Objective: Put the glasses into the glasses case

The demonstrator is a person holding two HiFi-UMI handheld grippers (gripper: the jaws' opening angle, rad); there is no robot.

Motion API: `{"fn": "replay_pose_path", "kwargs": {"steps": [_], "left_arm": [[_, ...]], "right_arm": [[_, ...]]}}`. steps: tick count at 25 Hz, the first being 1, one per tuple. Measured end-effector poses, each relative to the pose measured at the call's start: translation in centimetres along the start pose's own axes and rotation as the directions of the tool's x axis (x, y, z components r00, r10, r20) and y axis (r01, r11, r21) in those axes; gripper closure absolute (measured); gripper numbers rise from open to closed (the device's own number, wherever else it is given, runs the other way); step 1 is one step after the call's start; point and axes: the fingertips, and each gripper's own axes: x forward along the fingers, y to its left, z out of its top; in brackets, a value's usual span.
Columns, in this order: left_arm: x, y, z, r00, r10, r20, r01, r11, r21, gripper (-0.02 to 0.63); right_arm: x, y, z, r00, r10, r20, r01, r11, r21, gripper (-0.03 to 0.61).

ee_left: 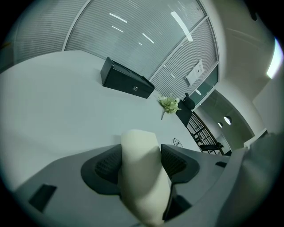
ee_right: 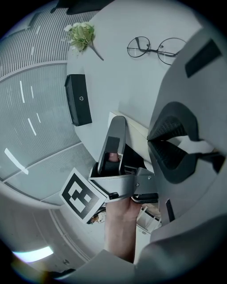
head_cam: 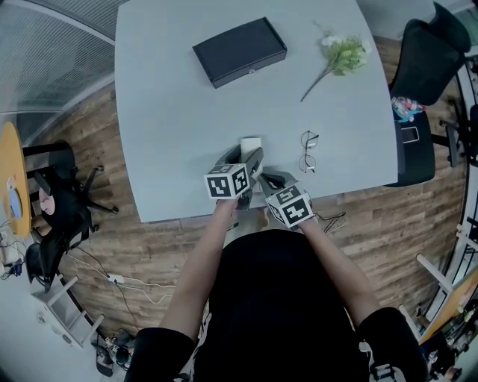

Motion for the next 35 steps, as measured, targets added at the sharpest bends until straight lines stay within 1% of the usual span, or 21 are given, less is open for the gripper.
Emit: {"fn": "replay_pose_path", "kwargs": {"steps": [3, 6, 10, 13, 16, 24, 28, 32, 35], "left_arm": [[-0.3, 0.0, 0.0, 1.000, -0.017, -0.004, 0.017, 1.000, -0.008, 0.322], [-0.2, -0.1, 0.0, 1.000, -0.030, -0.004, 0.030, 0.999, -0.012, 0.322], [-0.3, -0.1, 0.0, 1.000, -0.024, 0.006, 0.024, 1.000, 0.000, 0.321], [-0.1, -0.2, -0.1, 1.000, -0.003, 0.012, 0.003, 1.000, 0.030, 0.321], [-0.1, -0.2, -0.2, 1.000, 0.002, 0.012, -0.002, 0.999, 0.038, 0.321], [-0.2, -0.4, -0.3, 1.000, -0.023, 0.008, 0.023, 0.999, 0.029, 0.321], [-0.4, -0.3, -0.4, 1.000, -0.002, -0.003, 0.002, 1.000, 0.030, 0.321], [-1.3, 0.2, 0.3, 0.999, 0.041, 0.004, -0.041, 0.998, 0.040, 0.321], [-1.7, 0.5, 0.4, 0.999, 0.044, 0.008, -0.045, 0.999, 0.028, 0.321]], "right_arm": [[0.3, -0.5, -0.9, 0.999, -0.026, -0.023, 0.027, 1.000, 0.012, 0.563], [0.2, -0.7, -1.2, 1.000, -0.001, -0.007, 0.002, 0.997, 0.073, 0.563], [-0.2, -0.7, -1.1, 1.000, -0.009, -0.007, 0.009, 0.999, 0.052, 0.563], [-0.8, -0.7, -0.9, 1.000, -0.017, 0.000, 0.017, 0.998, 0.053, 0.563], [-1.7, -1.0, -0.6, 0.999, -0.032, 0.008, 0.031, 0.998, 0.054, 0.561], [-4.2, -2.8, -0.4, 0.993, -0.111, 0.038, 0.108, 0.992, 0.069, 0.561], [-5.4, -3.8, -0.6, 0.988, -0.148, 0.048, 0.144, 0.986, 0.079, 0.560], [-6.3, -4.9, -0.4, 0.981, -0.186, 0.060, 0.180, 0.979, 0.093, 0.560], [-6.8, -5.9, -0.1, 0.973, -0.221, 0.071, 0.212, 0.971, 0.109, 0.560]]}}
